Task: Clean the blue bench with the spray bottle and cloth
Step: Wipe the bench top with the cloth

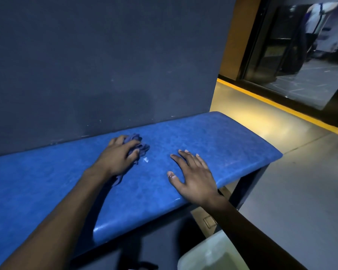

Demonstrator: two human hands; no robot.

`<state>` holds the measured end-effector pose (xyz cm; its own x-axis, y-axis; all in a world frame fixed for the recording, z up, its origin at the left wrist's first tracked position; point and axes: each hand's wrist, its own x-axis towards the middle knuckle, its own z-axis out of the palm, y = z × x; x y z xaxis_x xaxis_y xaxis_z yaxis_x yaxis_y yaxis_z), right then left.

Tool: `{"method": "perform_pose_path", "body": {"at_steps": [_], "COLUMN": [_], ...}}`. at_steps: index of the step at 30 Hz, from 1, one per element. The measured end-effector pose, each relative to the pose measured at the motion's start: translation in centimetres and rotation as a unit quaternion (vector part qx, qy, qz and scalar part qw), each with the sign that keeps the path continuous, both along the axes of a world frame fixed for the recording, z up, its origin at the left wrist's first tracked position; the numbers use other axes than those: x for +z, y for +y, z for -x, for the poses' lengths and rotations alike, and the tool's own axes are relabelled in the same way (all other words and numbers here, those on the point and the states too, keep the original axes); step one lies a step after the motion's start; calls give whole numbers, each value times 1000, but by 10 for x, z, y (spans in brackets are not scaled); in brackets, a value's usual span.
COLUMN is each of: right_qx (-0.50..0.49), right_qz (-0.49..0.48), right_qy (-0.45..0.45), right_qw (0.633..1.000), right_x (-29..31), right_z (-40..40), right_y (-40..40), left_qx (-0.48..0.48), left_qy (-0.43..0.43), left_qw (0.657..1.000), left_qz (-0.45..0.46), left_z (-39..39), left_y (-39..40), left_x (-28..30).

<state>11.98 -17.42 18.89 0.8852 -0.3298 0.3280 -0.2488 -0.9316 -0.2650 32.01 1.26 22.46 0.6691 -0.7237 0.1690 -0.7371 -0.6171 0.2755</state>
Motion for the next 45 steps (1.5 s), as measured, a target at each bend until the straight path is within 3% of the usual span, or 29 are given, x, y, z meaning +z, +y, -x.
{"method": "perform_pose_path", "body": {"at_steps": [4, 8, 11, 16, 20, 23, 25, 31, 37, 41, 45], "right_qx": [0, 5, 1, 4, 7, 5, 3, 2, 1, -4, -3], "right_qz": [15, 25, 28, 30, 39, 44, 51, 53, 42, 49, 49], "right_qy": [-3, -2, -2, 5, 7, -4, -4, 11, 8, 11, 24], "right_qw": [1000, 1000, 1000, 1000, 999, 999, 999, 999, 999, 999, 998], "right_x": [-1, -2, -2, 2, 3, 3, 4, 6, 4, 4, 6], "right_z": [0, 1, 2, 2, 3, 4, 3, 5, 6, 5, 6], "right_y": [0, -1, 1, 3, 3, 5, 6, 5, 5, 7, 8], "left_qx": [-49, -122, -95, 15, -101, -206, -219, -66, -143, -28, 102], "left_qy": [-13, -41, -28, -66, -73, -14, 7, -13, -27, -20, -19], "left_qw": [999, 991, 995, 998, 992, 978, 976, 998, 989, 999, 994], "left_qz": [2, 28, 25, -16, 20, 28, 11, -11, 35, 40, 23], "left_z": [27, 58, 37, 18, 35, 38, 17, -2, 50, 8, 0], "left_y": [-28, 23, 42, -25, -9, 34, 31, -28, 65, 88, 11], "left_x": [0, -10, -13, 1, -7, -11, -9, 7, -8, -10, -2]}}
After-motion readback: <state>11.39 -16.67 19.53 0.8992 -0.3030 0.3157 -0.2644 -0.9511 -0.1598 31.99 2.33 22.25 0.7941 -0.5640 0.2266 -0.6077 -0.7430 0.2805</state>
